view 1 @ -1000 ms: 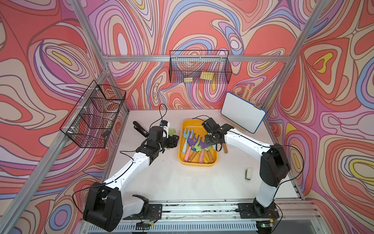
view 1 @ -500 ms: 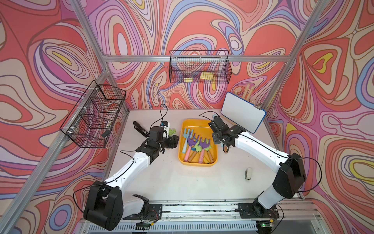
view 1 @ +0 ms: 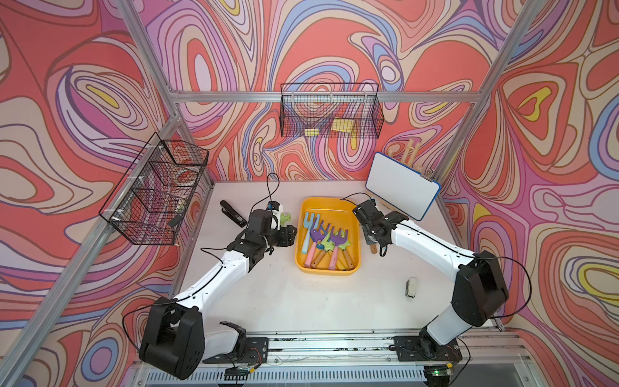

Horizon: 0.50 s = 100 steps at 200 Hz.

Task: Take the hand rake out of the storage box
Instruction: Place the rake at the center of the board.

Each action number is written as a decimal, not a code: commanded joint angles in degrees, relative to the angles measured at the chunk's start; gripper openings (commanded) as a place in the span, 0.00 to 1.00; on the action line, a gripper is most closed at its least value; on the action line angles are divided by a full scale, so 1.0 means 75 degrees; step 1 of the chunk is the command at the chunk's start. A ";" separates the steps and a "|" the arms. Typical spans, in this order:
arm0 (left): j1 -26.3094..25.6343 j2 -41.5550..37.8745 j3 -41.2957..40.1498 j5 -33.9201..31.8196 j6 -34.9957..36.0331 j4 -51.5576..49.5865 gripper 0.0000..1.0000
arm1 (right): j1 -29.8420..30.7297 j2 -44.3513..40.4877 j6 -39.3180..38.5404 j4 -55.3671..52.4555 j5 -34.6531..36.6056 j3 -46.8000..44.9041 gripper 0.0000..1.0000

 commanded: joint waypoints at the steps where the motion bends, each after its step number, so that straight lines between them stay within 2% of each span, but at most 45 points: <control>1: -0.0037 0.0027 0.0226 0.0016 0.0096 -0.0156 0.68 | -0.0142 -0.0026 -0.0079 0.0261 0.0142 -0.0092 0.20; 100: -0.0029 -0.0035 0.0249 -0.0020 0.0117 -0.0210 0.68 | -0.1124 0.0998 -0.0621 0.0811 -0.0208 -0.0293 0.21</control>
